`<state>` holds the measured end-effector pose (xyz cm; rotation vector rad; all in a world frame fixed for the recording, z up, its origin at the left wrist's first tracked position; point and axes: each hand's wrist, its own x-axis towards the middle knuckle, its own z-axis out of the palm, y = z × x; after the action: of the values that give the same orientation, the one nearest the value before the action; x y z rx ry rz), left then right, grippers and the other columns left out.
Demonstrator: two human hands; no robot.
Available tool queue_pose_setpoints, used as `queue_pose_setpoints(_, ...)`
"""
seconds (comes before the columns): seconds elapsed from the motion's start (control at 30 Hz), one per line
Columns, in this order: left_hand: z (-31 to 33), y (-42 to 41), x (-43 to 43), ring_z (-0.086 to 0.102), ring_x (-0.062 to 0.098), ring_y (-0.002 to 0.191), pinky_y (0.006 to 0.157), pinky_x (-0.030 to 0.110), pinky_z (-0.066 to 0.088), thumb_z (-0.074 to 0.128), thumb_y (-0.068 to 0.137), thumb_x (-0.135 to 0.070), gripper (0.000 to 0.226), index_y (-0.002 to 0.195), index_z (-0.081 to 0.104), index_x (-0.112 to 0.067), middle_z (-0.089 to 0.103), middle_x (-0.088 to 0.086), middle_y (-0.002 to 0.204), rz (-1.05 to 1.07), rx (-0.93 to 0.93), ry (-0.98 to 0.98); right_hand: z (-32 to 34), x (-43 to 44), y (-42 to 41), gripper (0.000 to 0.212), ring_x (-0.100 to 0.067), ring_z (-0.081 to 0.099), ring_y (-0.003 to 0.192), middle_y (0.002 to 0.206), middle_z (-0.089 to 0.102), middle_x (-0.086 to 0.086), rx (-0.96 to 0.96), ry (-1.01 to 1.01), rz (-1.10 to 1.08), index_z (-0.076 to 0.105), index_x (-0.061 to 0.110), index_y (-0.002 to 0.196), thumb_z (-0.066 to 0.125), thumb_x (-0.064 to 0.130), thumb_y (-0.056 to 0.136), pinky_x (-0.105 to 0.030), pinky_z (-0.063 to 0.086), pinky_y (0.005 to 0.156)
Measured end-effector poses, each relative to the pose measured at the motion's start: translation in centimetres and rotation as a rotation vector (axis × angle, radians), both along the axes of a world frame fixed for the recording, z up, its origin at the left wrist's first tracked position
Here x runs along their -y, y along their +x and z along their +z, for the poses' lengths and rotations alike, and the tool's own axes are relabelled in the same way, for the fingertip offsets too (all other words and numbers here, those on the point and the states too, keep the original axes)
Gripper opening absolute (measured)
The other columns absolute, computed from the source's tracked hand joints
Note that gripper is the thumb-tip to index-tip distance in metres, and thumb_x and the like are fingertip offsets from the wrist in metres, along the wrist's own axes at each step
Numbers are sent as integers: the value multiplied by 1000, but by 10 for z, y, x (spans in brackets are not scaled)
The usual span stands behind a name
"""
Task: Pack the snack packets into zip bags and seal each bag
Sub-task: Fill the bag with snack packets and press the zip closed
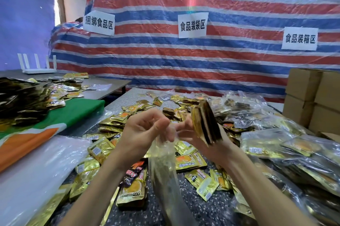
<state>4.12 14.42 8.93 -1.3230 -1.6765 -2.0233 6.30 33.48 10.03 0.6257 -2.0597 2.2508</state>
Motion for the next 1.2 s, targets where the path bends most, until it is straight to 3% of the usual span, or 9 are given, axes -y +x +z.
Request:
queue_pose_setpoints(0.17, 5, 1, 8, 61, 5, 63, 63, 14, 46, 63, 86, -54, 34, 75, 69, -23, 70, -5, 70, 21, -18, -80, 0, -19, 1, 72, -33, 70, 71, 75, 72, -21, -8, 162, -40, 76, 21, 66, 20, 17, 111, -36, 53, 79)
queue_pose_setpoints(0.33, 3, -2, 6, 60, 8, 66, 66, 15, 46, 65, 81, -64, 40, 74, 68, -25, 65, -5, 68, 73, -17, -175, 8, -26, -7, 65, -30, 63, 59, 64, 67, -16, 22, 210, -203, 73, 11, 66, 34, 50, 100, -42, 55, 82)
queue_pose_setpoints(0.5, 3, -6, 5, 53, 15, 75, 71, 21, 40, 60, 81, -71, 45, 79, 73, -28, 64, -4, 78, 193, -90, -247, 22, -26, -10, 69, -14, 50, 40, 51, 51, -4, -183, 255, -644, 59, 13, 63, 25, 55, 106, -21, 43, 43)
queue_pose_setpoints(0.6, 2, -6, 3, 54, 17, 79, 75, 25, 42, 63, 84, -63, 39, 84, 75, -26, 64, -6, 80, 184, -109, -240, 28, -30, -8, 62, -13, 53, 37, 54, 46, -4, -314, 304, -842, 47, 7, 74, 24, 54, 107, -29, 43, 39)
queue_pose_setpoints(0.73, 2, -3, -1, 53, 12, 78, 74, 20, 39, 66, 87, -51, 30, 82, 76, -23, 64, -5, 80, 201, -105, -160, 30, -32, -1, 54, -21, 60, 38, 65, 55, -16, -441, 418, -805, 47, 4, 80, 31, 47, 108, -47, 46, 34)
queue_pose_setpoints(0.87, 3, -4, -5, 55, 25, 85, 82, 37, 42, 63, 87, -56, 29, 78, 74, -30, 66, -4, 80, 252, -112, -122, 28, -36, 0, 53, -21, 60, 37, 65, 59, -24, -442, 496, -666, 50, 1, 76, 38, 42, 107, -37, 44, 32)
queue_pose_setpoints(0.97, 0, -5, -2, 52, 19, 90, 85, 38, 39, 58, 84, -65, 42, 77, 73, -27, 65, -8, 80, 344, -127, -110, 30, -40, -2, 56, -27, 61, 42, 66, 60, -23, -415, 457, -615, 53, 0, 75, 38, 43, 108, -43, 48, 35)
queue_pose_setpoints(1.07, -2, -6, 2, 51, 17, 95, 88, 46, 41, 56, 83, -70, 39, 75, 68, -34, 64, -15, 82, 442, -169, -112, 31, -43, -3, 55, -30, 63, 45, 60, 62, -11, -385, 399, -612, 55, 8, 70, 37, 44, 107, -43, 49, 36)
queue_pose_setpoints(1.2, 0, -4, 1, 50, 14, 99, 93, 60, 38, 50, 84, -72, 41, 89, 66, -35, 60, -26, 90, 501, -219, -171, 32, -46, -2, 50, -16, 64, 46, 62, 67, 3, -409, 582, -508, 59, 7, 77, 40, 43, 106, -30, 46, 37)
